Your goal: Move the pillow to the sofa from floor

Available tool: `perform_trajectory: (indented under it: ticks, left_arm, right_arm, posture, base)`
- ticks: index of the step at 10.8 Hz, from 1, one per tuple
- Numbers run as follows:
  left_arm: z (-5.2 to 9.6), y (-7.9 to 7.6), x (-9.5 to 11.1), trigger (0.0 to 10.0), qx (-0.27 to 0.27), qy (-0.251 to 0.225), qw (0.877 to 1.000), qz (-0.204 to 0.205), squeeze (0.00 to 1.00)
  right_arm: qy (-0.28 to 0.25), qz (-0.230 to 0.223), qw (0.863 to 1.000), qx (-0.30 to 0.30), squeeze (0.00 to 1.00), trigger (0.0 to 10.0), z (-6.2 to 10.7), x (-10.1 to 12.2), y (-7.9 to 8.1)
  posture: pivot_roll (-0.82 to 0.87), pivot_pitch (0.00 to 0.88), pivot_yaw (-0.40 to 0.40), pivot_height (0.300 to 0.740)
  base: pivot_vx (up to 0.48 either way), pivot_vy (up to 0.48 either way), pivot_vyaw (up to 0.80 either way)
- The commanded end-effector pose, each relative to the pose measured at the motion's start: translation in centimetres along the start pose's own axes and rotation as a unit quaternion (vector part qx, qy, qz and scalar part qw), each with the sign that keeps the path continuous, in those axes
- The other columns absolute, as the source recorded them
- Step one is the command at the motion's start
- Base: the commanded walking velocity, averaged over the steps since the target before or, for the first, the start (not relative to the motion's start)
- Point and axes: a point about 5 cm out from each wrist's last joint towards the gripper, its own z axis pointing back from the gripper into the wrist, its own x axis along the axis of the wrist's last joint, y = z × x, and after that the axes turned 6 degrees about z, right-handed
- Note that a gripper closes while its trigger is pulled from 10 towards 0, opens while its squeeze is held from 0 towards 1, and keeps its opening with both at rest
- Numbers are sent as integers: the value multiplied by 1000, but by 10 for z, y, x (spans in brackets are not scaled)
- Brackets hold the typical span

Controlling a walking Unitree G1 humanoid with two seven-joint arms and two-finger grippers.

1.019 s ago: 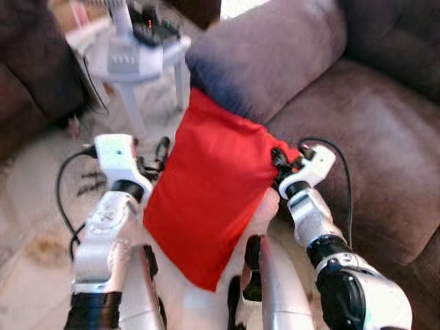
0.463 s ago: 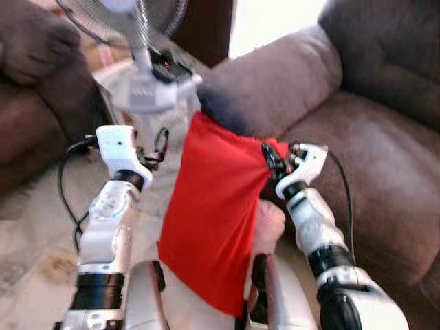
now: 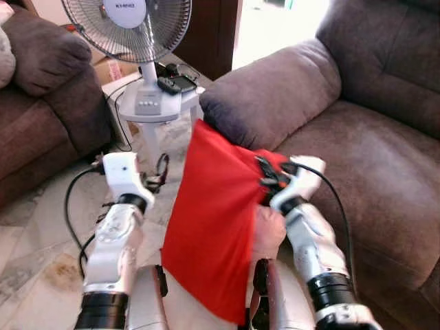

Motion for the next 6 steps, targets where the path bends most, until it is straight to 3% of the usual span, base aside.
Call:
perform_trajectory:
  ticks: [1, 3, 4, 5, 6]
  left_arm:
    - [-5, -7, 6, 10000, -14, -18, 1000, 2, 0]
    - [3, -8, -8, 10000, -17, -3, 1000, -5, 0]
    - [7, -13, -8, 10000, -38, -8, 999, -22, 0]
    - [9, -15, -6, 10000, -47, -11, 998, -47, 0]
    - [11, -17, -7, 10000, -58, -10, 996, -68, 0]
  right_arm:
    - [-58, 42, 997, -8, 0, 10000, 1, 30, 0]
    - [-25, 84, 991, -103, 0, 10000, 23, 20, -35]
    - [-10, 124, 985, -119, 0, 10000, 31, 18, -40]
    - [-13, 129, 981, -146, 0, 10000, 35, 20, -45]
    - [-8, 174, 973, -153, 0, 10000, 38, 22, -47]
  posture:
    - [120, 0, -67, 535]
    - [95, 0, -60, 535]
    - [91, 0, -58, 535]
    - [90, 0, -55, 535]
    - [90, 0, -53, 535]
  base:
    - [0, 0, 0]
    - [0, 0, 0]
    - [0, 0, 0]
    - [0, 0, 0]
    - [0, 0, 0]
